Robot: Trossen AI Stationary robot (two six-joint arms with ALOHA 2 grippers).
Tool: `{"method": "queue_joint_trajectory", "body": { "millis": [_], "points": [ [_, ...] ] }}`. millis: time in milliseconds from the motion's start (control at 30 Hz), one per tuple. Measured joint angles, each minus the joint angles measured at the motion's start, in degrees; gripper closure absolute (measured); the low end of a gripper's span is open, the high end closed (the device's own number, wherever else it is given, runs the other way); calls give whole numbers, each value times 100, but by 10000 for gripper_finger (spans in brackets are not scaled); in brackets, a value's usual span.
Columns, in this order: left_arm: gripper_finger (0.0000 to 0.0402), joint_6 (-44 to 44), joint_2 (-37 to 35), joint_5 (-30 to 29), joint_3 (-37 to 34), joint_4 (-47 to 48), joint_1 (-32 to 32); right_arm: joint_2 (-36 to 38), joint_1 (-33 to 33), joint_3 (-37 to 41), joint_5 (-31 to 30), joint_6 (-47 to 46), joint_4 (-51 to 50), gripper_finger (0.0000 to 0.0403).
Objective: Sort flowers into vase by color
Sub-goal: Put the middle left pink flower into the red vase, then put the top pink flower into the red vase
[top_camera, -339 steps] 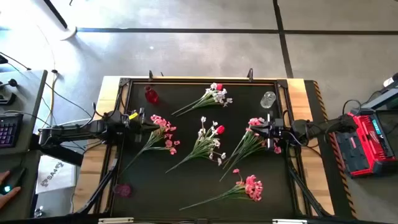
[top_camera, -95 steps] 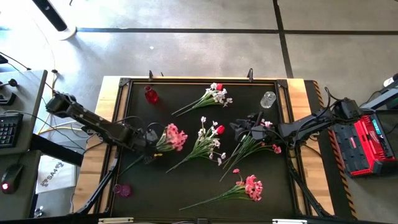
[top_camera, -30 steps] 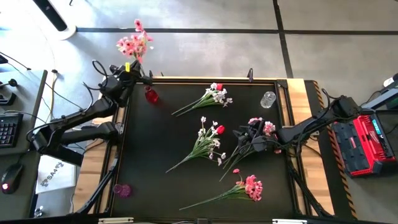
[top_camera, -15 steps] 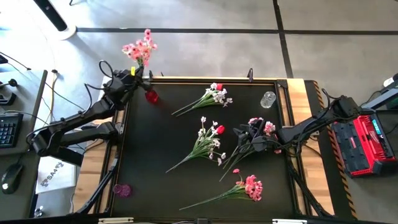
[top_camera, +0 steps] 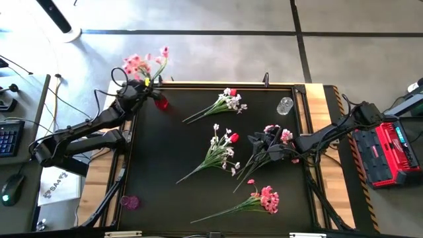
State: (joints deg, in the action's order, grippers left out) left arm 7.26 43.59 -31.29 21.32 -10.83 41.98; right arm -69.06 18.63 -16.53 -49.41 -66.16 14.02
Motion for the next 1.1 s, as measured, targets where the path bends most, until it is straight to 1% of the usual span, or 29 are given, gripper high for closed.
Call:
{"method": "queue_joint_trajectory", "body": {
  "millis": [133,233,333,533,600,700,800,833,967,1033,1100],
  "points": [
    [259,69,-2,-46,0,80,2,0,0,0,13,8,1,167],
    [226,74,-11,-46,116,258,-13,0,20,0,156,12,1,167],
    [195,126,25,-44,371,713,-5,0,71,0,287,14,1,167],
    [141,456,44,43,965,1793,-5,0,203,0,286,15,1,167],
    [132,600,47,12,1133,2137,-36,0,244,0,277,37,1,167],
    [126,753,44,-202,1353,2508,-37,0,313,0,267,40,1,167],
    [124,813,44,-183,1540,2922,-40,-1,361,0,224,36,1,167],
    [123,814,44,-68,1604,3042,-44,0,367,0,174,21,2,167],
    [123,864,39,707,1714,3406,-134,0,367,0,15,19,3,167],
    [123,869,46,915,1707,3531,-232,0,365,0,-36,44,1,167],
    [123,869,44,963,1707,3730,-359,0,349,0,-72,39,6,167]
  ]
}}
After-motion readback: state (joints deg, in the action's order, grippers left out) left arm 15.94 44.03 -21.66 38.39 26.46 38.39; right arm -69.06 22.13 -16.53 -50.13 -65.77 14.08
